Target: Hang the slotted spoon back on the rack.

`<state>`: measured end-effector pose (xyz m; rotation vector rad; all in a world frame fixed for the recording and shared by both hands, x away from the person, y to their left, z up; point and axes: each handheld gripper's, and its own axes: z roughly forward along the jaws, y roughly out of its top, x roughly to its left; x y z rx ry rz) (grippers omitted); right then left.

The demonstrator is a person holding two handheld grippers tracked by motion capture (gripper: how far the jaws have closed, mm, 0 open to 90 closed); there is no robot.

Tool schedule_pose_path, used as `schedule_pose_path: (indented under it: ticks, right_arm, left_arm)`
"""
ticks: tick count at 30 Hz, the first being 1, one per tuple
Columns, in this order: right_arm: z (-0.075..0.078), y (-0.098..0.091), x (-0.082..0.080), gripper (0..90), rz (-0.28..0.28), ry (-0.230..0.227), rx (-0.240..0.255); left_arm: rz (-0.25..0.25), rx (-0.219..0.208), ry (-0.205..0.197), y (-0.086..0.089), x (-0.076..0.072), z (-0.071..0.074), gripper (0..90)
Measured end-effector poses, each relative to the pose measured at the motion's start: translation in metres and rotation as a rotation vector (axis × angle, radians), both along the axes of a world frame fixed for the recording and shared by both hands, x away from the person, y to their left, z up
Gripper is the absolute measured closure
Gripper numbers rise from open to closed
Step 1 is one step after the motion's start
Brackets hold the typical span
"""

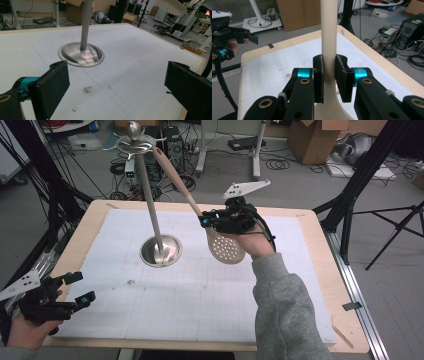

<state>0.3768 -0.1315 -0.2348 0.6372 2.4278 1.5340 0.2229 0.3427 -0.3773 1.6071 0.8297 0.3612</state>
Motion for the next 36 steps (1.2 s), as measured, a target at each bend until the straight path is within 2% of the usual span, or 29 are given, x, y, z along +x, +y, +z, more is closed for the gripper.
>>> schedule_pose_path:
  ticks: [12, 19, 22, 26, 32, 36]
  right_arm:
    - [-0.007, 0.016, 0.009, 78.2, 0.013, 0.0, -0.04]
    - [-0.01, 0.023, 0.012, 78.3, 0.009, 0.004, -0.05]
    - [-0.01, 0.026, 0.013, 78.3, -0.004, -0.014, -0.064]
    - [-0.011, 0.028, 0.016, 78.4, -0.014, -0.032, -0.085]
    - [-0.015, 0.035, 0.019, 78.3, -0.012, -0.024, -0.084]
    - [-0.016, 0.04, 0.021, 78.3, -0.025, -0.043, -0.082]
  left_arm:
    - [-0.025, -0.009, 0.009, -0.003, -0.003, -0.004, 6.3]
    - [-0.033, 0.008, 0.0, -0.006, -0.007, -0.003, 6.3]
    - [-0.047, -0.007, 0.001, -0.004, -0.009, -0.004, 6.3]
    - [-0.045, -0.005, 0.002, -0.002, -0.009, -0.003, 6.3]
    - [-0.045, -0.003, -0.004, -0.002, -0.009, -0.003, 6.3]
    - [-0.052, -0.028, 0.003, 0.0, -0.01, -0.003, 5.8]
